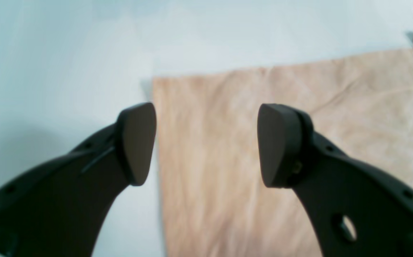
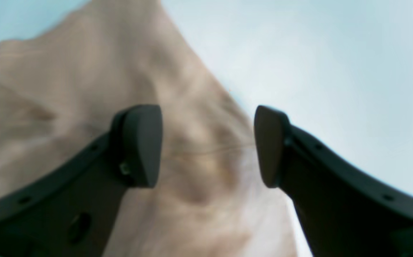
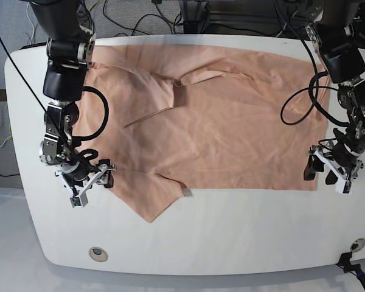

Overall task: Fold the T-shirt properly
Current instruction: 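Move both grippers out to the opposite shirt edge by the hem, then lower both grippers onto the shirt edge and close them, then lift the held edge with both grippers and fold it over the shirt, then lay the folded edge down and open both grippers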

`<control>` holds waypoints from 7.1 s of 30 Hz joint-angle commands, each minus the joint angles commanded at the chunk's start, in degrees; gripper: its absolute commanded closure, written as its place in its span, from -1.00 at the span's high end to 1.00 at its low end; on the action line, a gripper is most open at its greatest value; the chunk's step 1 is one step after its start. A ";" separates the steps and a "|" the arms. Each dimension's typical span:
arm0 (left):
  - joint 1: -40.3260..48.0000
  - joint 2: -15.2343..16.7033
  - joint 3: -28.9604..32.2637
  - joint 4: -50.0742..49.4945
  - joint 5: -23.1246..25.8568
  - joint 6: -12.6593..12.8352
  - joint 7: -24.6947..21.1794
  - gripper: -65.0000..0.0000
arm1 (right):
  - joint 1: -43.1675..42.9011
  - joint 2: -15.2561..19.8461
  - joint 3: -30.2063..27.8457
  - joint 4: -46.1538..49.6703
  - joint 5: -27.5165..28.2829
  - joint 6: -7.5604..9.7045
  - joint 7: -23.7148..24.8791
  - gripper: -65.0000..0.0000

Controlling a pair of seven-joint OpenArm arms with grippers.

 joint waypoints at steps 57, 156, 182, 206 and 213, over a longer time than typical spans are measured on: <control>-8.18 -0.53 3.52 -32.26 5.36 4.53 -15.74 0.30 | -4.57 -0.53 -0.09 -9.58 -2.20 8.00 7.12 0.07; 35.96 -2.29 -8.70 24.09 0.00 0.00 -1.41 -0.60 | -43.34 -1.23 0.18 56.88 -2.20 7.91 -20.92 0.04; 29.27 -2.99 -5.80 24.18 -0.09 0.00 -1.41 0.64 | -15.65 -8.26 6.15 28.04 -1.76 8.00 -18.99 0.43; 29.01 -2.90 -5.80 24.09 -0.09 0.00 -1.41 0.64 | -20.66 -10.20 1.32 25.49 0.53 8.09 -17.76 -0.05; 29.27 -2.90 -5.80 24.09 -0.18 0.00 -1.41 0.64 | -22.15 -10.20 1.32 33.41 0.62 8.09 -20.75 -1.00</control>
